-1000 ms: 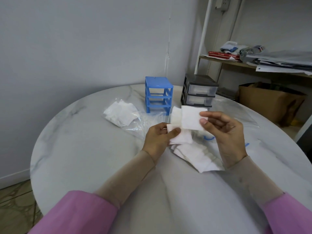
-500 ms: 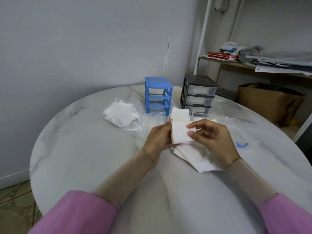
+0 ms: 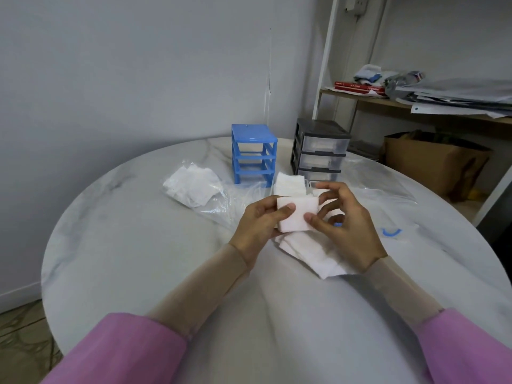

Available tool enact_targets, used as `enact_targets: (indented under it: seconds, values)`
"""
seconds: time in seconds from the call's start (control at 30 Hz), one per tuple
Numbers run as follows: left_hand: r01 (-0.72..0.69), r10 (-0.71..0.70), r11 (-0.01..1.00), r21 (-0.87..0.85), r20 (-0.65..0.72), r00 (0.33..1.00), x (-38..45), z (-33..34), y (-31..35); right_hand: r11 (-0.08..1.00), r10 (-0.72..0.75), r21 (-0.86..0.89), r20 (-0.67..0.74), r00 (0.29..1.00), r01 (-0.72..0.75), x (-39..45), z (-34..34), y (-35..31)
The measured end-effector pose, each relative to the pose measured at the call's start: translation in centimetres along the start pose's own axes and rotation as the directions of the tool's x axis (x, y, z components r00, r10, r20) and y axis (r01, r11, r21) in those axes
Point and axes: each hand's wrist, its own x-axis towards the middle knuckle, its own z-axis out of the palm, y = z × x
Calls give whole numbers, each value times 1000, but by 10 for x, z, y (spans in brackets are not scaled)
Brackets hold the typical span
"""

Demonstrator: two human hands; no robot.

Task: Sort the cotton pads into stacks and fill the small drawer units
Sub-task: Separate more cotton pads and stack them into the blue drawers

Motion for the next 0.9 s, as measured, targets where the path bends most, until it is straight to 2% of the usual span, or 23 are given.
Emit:
enact_targets:
  seconds: [0.07, 0.2, 0.3, 0.4, 0.53, 0.63, 0.73, 0.9]
  values:
    - [-15, 15, 1000, -9, 14, 1000, 0, 1, 1, 1000, -9, 8, -5, 1000, 9, 0, -1, 1]
    - [-40, 40, 999, -31, 17, 999, 3, 3, 2, 990, 44, 134, 34, 998, -49, 0, -2, 0]
    - [-19, 20, 998, -60, 15, 1000, 7, 7, 1, 987, 26, 161, -13, 1000, -24, 2, -4, -1]
    - [-41, 41, 999, -12, -2, 999, 12, 12, 3, 981, 17, 195, -53, 998, -6, 9, -8, -1]
    - [-98, 105, 990, 105, -63, 992, 34, 22, 15, 984, -44, 167, -103, 994, 61, 22, -16, -3]
    - [-164, 177, 972, 165, -67, 982, 56, 31, 25, 992, -85, 85, -141, 986, 97, 42, -28, 1]
    - [-196, 217, 963, 183, -103, 971, 78, 40, 27, 998, -54, 17, -151, 987, 57, 67, -38, 12]
    - [-149, 170, 980, 133, -165, 972, 103, 50, 14, 999, -3, -46, -172, 985, -5, 91, -41, 34]
